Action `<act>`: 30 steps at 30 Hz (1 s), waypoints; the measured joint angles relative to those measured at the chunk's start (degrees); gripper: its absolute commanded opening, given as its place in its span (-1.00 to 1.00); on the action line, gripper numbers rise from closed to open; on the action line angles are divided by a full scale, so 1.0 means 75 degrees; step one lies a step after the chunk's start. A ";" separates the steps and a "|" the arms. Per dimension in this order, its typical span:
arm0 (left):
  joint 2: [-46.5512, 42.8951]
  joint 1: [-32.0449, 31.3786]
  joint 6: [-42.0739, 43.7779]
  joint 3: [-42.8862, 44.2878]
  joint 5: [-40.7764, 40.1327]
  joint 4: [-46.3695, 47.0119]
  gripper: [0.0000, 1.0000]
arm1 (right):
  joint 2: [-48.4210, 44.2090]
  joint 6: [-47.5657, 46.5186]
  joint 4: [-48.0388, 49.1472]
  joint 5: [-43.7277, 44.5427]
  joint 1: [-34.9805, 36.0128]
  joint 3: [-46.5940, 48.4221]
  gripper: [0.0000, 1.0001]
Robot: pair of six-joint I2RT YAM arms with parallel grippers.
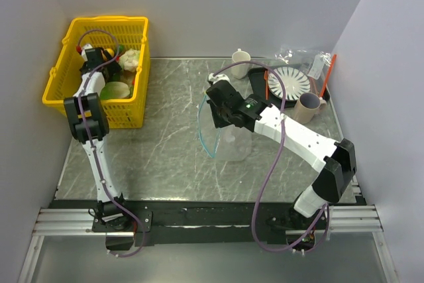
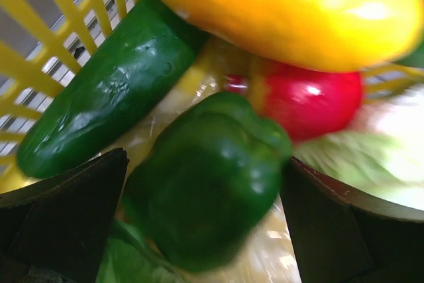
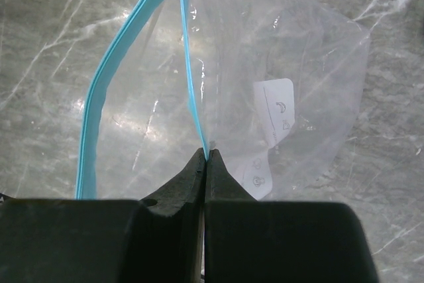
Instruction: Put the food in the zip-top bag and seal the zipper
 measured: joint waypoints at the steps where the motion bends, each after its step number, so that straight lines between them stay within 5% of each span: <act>1: 0.0146 0.0000 0.0020 0.0102 -0.0041 0.0017 0.99 | 0.0000 0.0000 0.0012 0.0000 0.0000 -0.0026 -1.00; 5: 0.0551 -0.0026 0.0085 0.0385 -0.0189 0.0067 0.87 | -0.0003 0.0000 0.0006 0.0000 0.0000 -0.0093 -1.00; 10: 0.0595 -0.0058 0.0219 0.0417 -0.0213 0.0230 0.04 | -0.0006 0.0003 0.0012 -0.0003 0.0000 -0.0096 -1.00; 16: 0.0201 -0.0055 0.0195 -0.0396 -0.0128 0.0851 -0.49 | -0.0006 0.0003 0.0015 -0.0035 0.0000 -0.0105 -1.00; 30: -0.3803 -0.0058 0.0017 -0.1658 0.0673 0.0542 -0.46 | -0.0009 0.0000 0.0070 -0.0271 -0.0006 -0.0105 -1.00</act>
